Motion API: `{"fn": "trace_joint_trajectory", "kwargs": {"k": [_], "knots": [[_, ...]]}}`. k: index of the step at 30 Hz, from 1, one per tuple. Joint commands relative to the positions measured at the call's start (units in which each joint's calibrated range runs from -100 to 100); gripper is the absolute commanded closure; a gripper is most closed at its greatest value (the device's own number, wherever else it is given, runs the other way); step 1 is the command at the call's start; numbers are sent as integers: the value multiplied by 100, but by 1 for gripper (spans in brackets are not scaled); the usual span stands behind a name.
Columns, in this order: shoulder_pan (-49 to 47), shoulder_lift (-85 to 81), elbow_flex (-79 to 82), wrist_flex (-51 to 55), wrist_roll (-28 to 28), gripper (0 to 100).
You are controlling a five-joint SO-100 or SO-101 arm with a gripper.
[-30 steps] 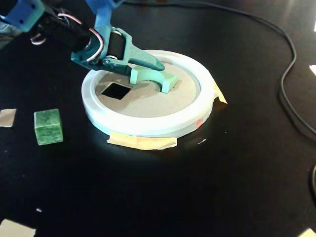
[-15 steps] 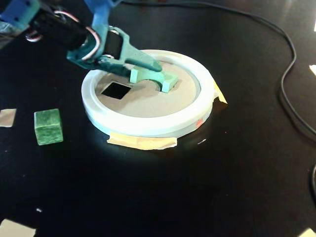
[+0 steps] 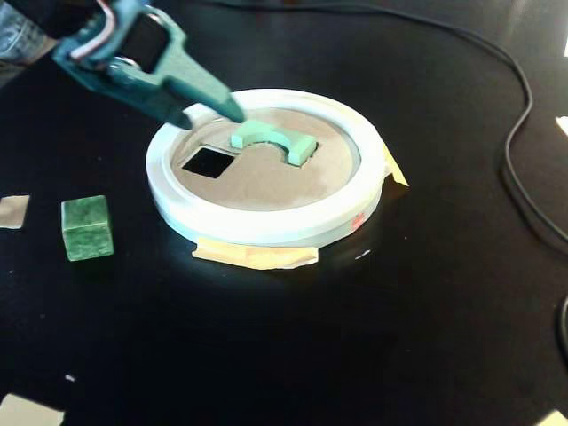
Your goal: Pick up the U shape block and drop it in corresponding U shaped hole
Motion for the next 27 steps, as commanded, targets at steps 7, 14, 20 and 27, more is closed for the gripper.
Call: {"fn": "trace_joint_trajectory", "kwargs": {"k": [7, 14, 20, 27], "knots": [[1137, -1698, -48, 2405, 1431, 35], [3035, -2925, 826, 2435, 2178, 35], [3784, -5935, 2793, 2365, 2178, 35], [3821, -6660, 3513, 2425, 2183, 35]]}}
